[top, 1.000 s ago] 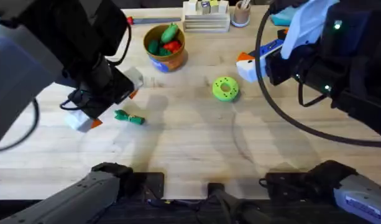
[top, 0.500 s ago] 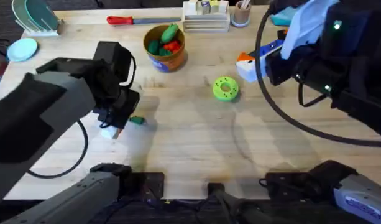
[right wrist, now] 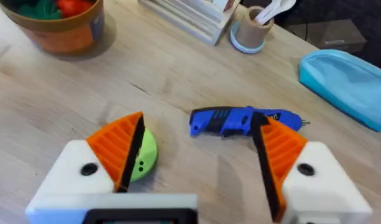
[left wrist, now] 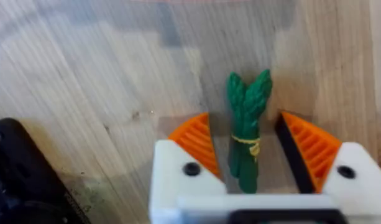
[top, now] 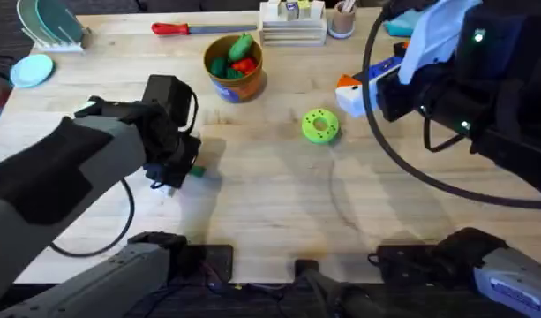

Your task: Pick up the gripper from the table and insert it into the empty holder that is missing its gripper. Then pick up a screw, insert it into the mounting hole, and use the screwdriver to tighten it. Finally, clean up the table by picking up the vegetable and placing it into the bucket.

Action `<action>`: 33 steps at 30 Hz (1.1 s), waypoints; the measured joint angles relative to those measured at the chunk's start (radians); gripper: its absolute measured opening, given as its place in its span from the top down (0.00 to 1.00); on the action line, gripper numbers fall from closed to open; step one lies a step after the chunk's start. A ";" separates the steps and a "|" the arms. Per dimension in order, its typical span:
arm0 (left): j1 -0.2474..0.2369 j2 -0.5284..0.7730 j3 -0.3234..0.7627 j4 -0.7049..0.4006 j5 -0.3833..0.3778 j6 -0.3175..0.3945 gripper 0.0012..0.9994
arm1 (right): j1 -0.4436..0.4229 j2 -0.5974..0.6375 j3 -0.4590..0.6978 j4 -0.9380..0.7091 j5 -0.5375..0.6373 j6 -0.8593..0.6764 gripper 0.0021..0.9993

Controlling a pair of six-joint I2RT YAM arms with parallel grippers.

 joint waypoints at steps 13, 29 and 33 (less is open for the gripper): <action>0.008 0.029 0.060 -0.019 0.105 0.202 0.99 | 0.000 0.000 0.000 -0.001 0.000 0.002 0.01; -0.027 0.043 0.488 0.064 0.191 0.411 0.99 | 0.000 0.000 0.000 -0.001 0.000 0.004 0.01; -0.078 0.054 0.488 0.164 0.206 0.445 0.99 | 0.000 0.000 0.000 -0.002 0.000 0.004 0.01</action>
